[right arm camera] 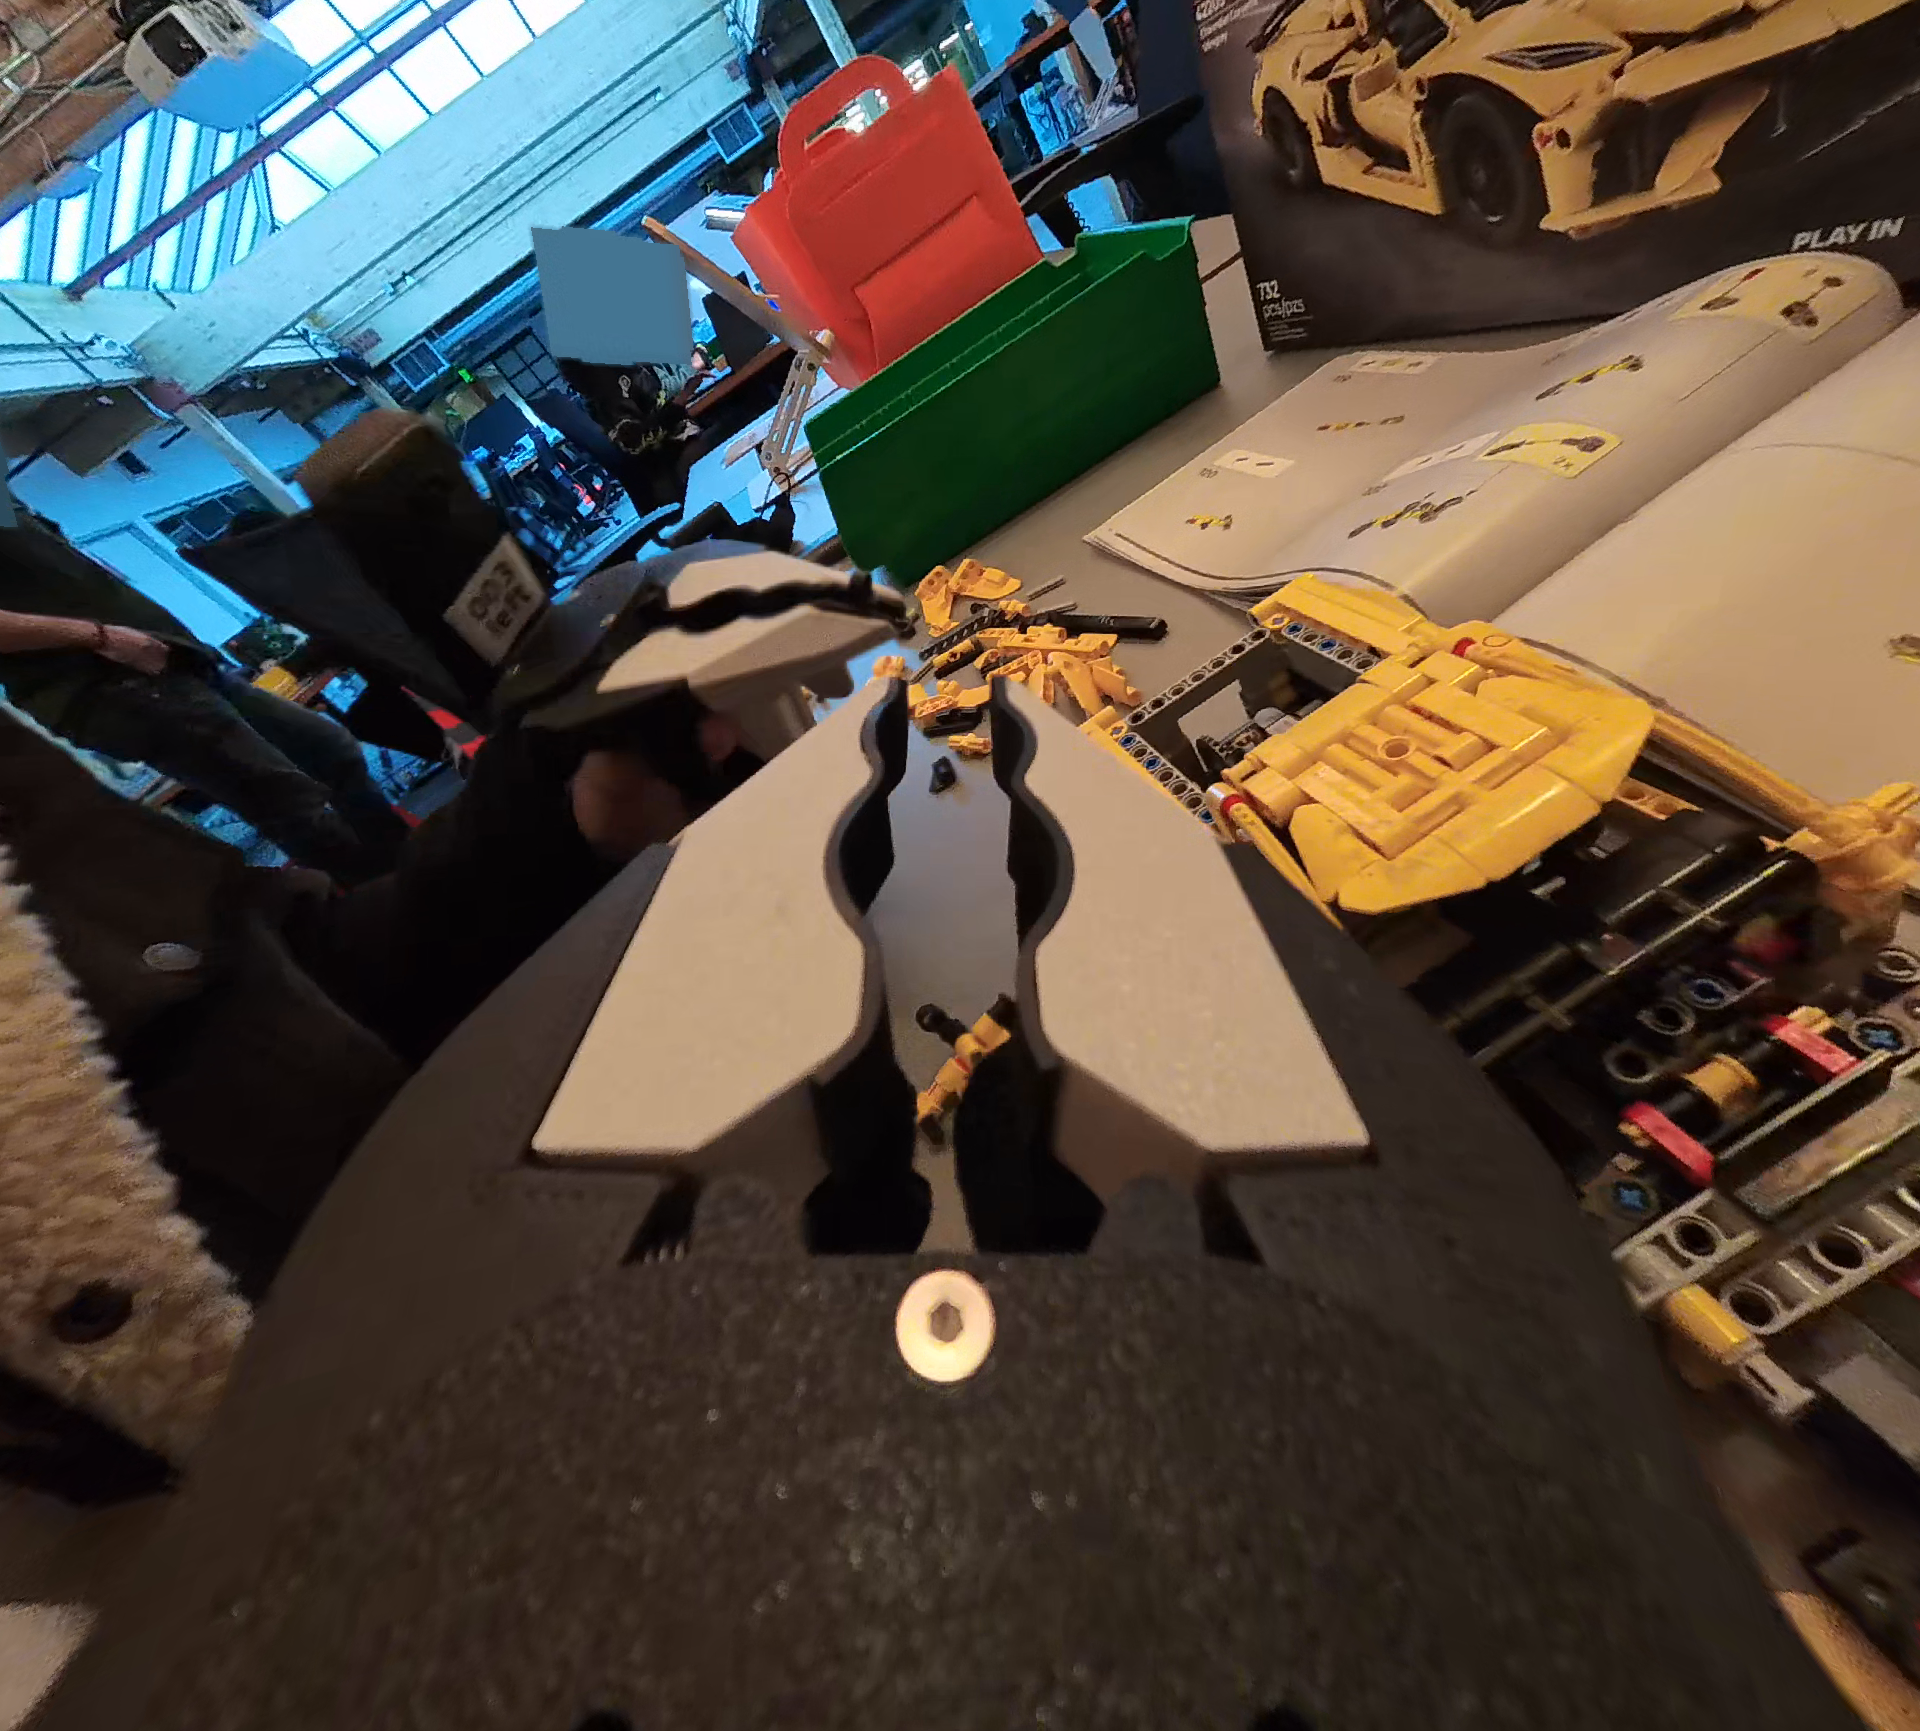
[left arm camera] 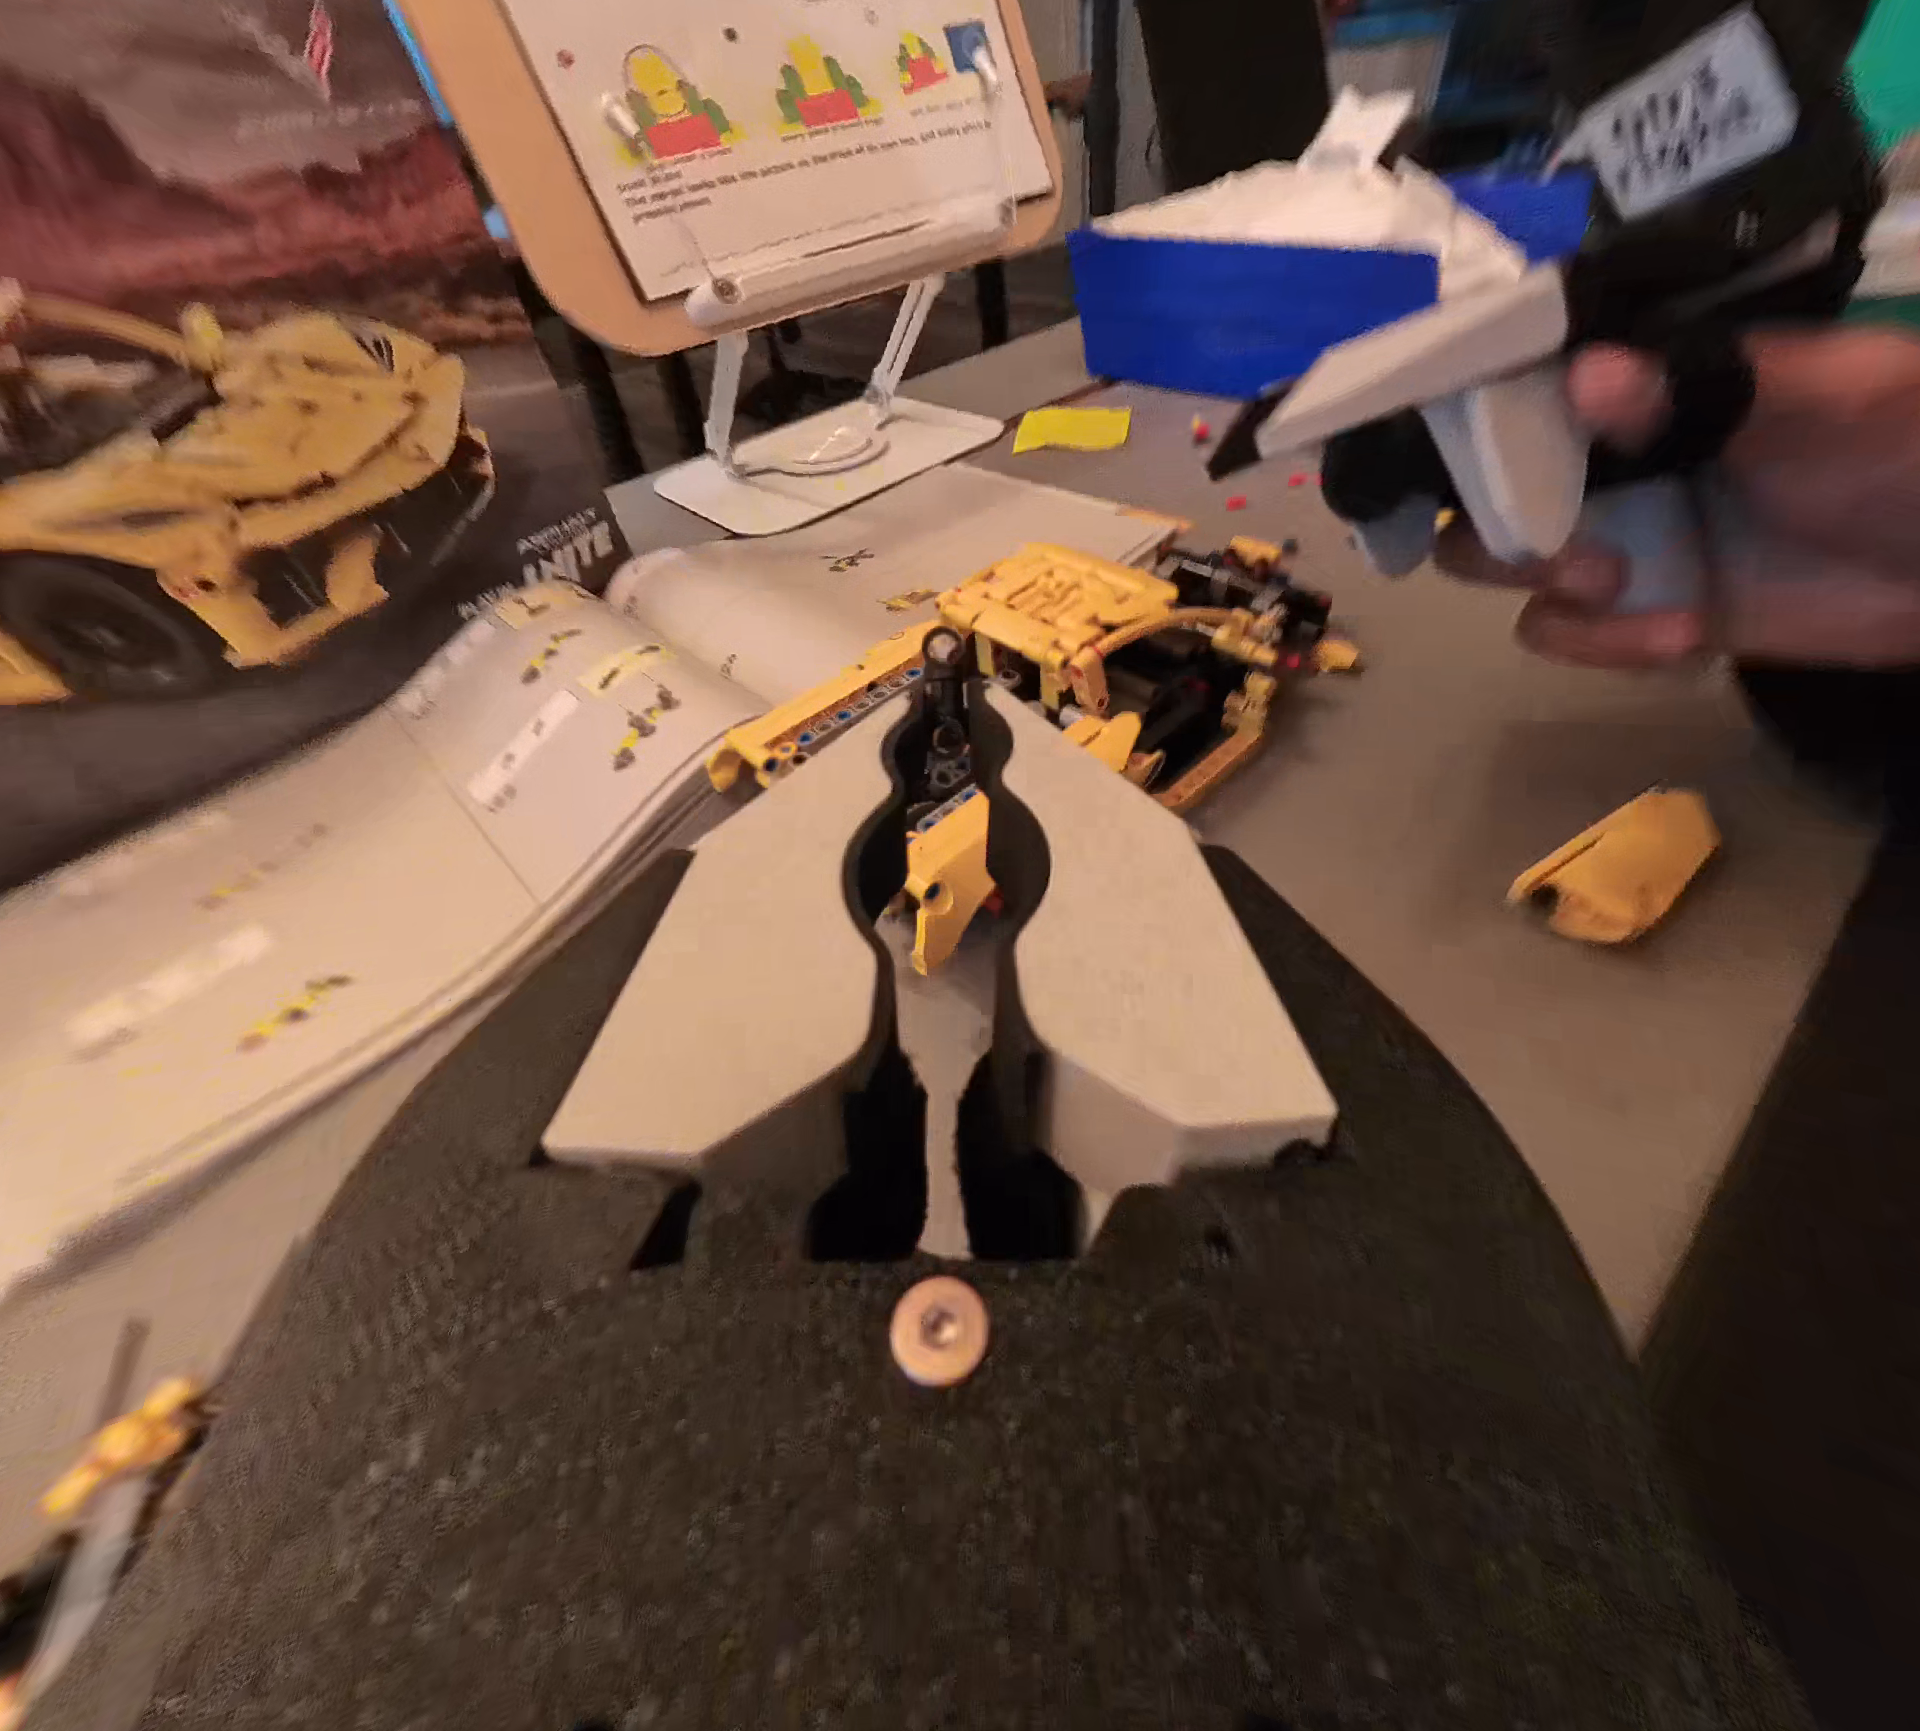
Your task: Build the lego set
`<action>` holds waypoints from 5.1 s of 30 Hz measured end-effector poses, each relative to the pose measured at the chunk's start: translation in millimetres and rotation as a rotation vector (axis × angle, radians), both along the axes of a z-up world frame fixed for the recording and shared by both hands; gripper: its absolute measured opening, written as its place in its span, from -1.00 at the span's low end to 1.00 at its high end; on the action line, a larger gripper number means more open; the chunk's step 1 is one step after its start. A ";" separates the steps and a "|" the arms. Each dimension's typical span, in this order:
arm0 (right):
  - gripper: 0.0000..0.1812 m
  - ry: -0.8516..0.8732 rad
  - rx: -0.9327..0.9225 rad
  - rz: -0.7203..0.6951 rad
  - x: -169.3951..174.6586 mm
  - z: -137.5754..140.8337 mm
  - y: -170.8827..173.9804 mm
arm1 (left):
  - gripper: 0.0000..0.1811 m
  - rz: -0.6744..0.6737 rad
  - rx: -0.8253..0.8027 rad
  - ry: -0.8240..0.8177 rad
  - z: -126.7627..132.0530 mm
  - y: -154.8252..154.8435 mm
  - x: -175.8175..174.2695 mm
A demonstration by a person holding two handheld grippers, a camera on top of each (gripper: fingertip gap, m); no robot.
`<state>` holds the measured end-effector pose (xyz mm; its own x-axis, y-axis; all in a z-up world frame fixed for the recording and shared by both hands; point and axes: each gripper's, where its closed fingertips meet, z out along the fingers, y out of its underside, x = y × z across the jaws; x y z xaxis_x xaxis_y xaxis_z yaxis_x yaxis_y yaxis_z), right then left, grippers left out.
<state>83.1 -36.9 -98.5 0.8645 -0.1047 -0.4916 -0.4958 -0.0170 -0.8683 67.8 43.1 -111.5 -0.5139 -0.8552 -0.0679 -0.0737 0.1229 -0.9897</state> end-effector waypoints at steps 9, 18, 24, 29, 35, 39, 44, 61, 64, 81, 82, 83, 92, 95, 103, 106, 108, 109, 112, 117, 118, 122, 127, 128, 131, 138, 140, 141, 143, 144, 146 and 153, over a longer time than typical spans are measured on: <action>-0.83 -0.169 -0.126 0.026 1.3 -20.5 4.1 | -0.93 -0.026 -0.332 0.173 -3.4 31.9 9.9; -0.72 -0.307 -0.307 0.149 -10.8 -53.3 10.4 | -0.93 -0.034 -0.311 0.257 -19.5 31.7 16.6; -0.51 -0.364 -0.400 0.494 -68.6 -74.4 2.1 | -0.93 -0.154 -0.237 0.302 -30.0 6.7 4.5; -0.66 -0.544 -0.562 0.553 -82.7 -105.9 -0.1 | -0.93 -0.280 -0.204 0.300 -29.3 -15.2 -11.8; -0.77 -0.632 -0.610 0.588 -87.2 -117.1 4.3 | -0.93 -0.355 -0.151 0.268 -28.6 -30.4 -25.0; -0.82 -0.676 -0.652 0.565 -81.6 -122.4 3.0 | -0.93 -0.363 -0.184 0.269 -25.0 -29.5 -26.4; -0.85 -0.601 -0.669 0.593 -82.3 -126.9 6.4 | -0.93 -0.382 -0.211 0.254 -19.1 -30.0 -29.0; -0.96 -0.452 -0.597 0.549 -78.2 -108.5 16.2 | -0.93 -0.382 -0.222 0.254 -18.2 -29.6 -28.2; -0.96 -0.366 -0.476 0.498 -69.5 -84.6 15.6 | -0.93 -0.385 -0.249 0.250 -14.7 -27.6 -27.8; -0.96 -0.038 -0.140 0.496 -63.6 -33.5 13.1 | -0.93 -0.529 -0.252 0.245 -9.8 -46.1 -47.8; -0.96 -0.036 -0.136 0.502 -64.8 -32.8 13.2 | -0.93 -0.534 -0.251 0.245 -9.8 -47.0 -48.7; -0.96 -0.036 -0.137 0.506 -65.6 -33.0 13.3 | -0.93 -0.539 -0.250 0.247 -10.0 -47.7 -49.4; -0.96 -0.043 -0.143 0.531 -71.9 -34.5 14.4 | -0.93 -0.573 -0.267 0.251 -7.4 -50.5 -54.2; -0.96 -0.048 -0.143 0.528 -71.2 -35.1 14.1 | -0.93 -0.561 -0.292 0.257 -5.2 -48.9 -52.3; -0.97 -0.015 -0.107 0.537 -67.7 -29.9 9.0 | -0.93 -0.544 -0.328 0.260 -2.0 -46.5 -49.3; -0.97 -0.011 -0.120 0.537 -67.6 -32.9 9.4 | -0.93 -0.558 -0.336 0.276 -2.7 -47.3 -50.7; -0.97 -0.024 -0.118 0.537 -68.0 -32.3 10.2 | -0.93 -0.561 -0.356 0.307 -4.0 -47.1 -50.2; -0.97 -0.026 -0.119 0.534 -67.6 -32.4 10.8 | -0.93 -0.561 -0.365 0.320 -4.6 -46.8 -49.8; -0.97 0.003 -0.126 0.527 -65.9 -33.8 12.9 | -0.93 -0.557 -0.376 0.331 -4.9 -46.1 -48.6; -0.97 0.077 -0.138 0.549 -69.0 -37.1 17.9 | -0.93 -0.560 -0.409 0.333 -0.9 -43.7 -48.1; -0.97 0.076 -0.149 0.552 -70.3 -38.7 18.6 | -0.93 -0.564 -0.416 0.331 0.5 -43.4 -48.5; -0.97 0.101 -0.142 0.569 -75.2 -37.0 20.1 | -0.93 -0.590 -0.413 0.342 -0.1 -46.5 -52.2; -0.97 0.096 -0.143 0.593 -81.5 -35.7 20.6 | -0.93 -0.637 -0.372 0.357 -4.9 -54.6 -60.7; -0.96 0.090 -0.148 0.593 -82.3 -36.1 20.8 | -0.93 -0.644 -0.368 0.359 -5.4 -55.7 -62.0; -0.97 0.078 -0.147 0.600 -84.8 -35.0 20.8 | -0.93 -0.661 -0.361 0.365 -6.5 -57.8 -64.5; -0.96 0.033 -0.170 0.616 -90.7 -36.7 19.4 | -0.93 -0.683 -0.325 0.352 -9.2 -62.0 -69.3; -0.96 0.011 -0.175 0.615 -91.9 -36.1 19.0 | -0.93 -0.689 -0.318 0.336 -8.2 -62.7 -70.6; -0.96 0.005 -0.178 0.615 -92.1 -36.1 18.7 | -0.93 -0.693 -0.317 0.335 -8.4 -63.1 -71.1; -0.96 -0.013 -0.191 0.615 -93.1 -37.5 17.9 | -0.93 -0.695 -0.302 0.322 -9.0 -64.2 -72.0; -0.96 -0.023 -0.193 0.615 -93.6 -37.6 17.6 | -0.93 -0.697 -0.296 0.315 -8.9 -64.6 -72.4; -0.96 -0.023 -0.186 0.618 -94.1 -36.3 16.9 | -0.93 -0.705 -0.299 0.305 -7.3 -65.1 -73.4; -0.96 -0.034 -0.178 0.631 -98.2 -34.4 17.8 | -0.93 -0.725 -0.282 0.235 -2.2 -67.2 -77.5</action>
<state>-15.1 -19.0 -132.9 0.8015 0.3506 -0.4845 -0.3155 -0.4402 -0.8406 -9.7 -24.1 -113.7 -0.9207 -0.2734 0.2785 -0.2808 -0.0318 -0.9593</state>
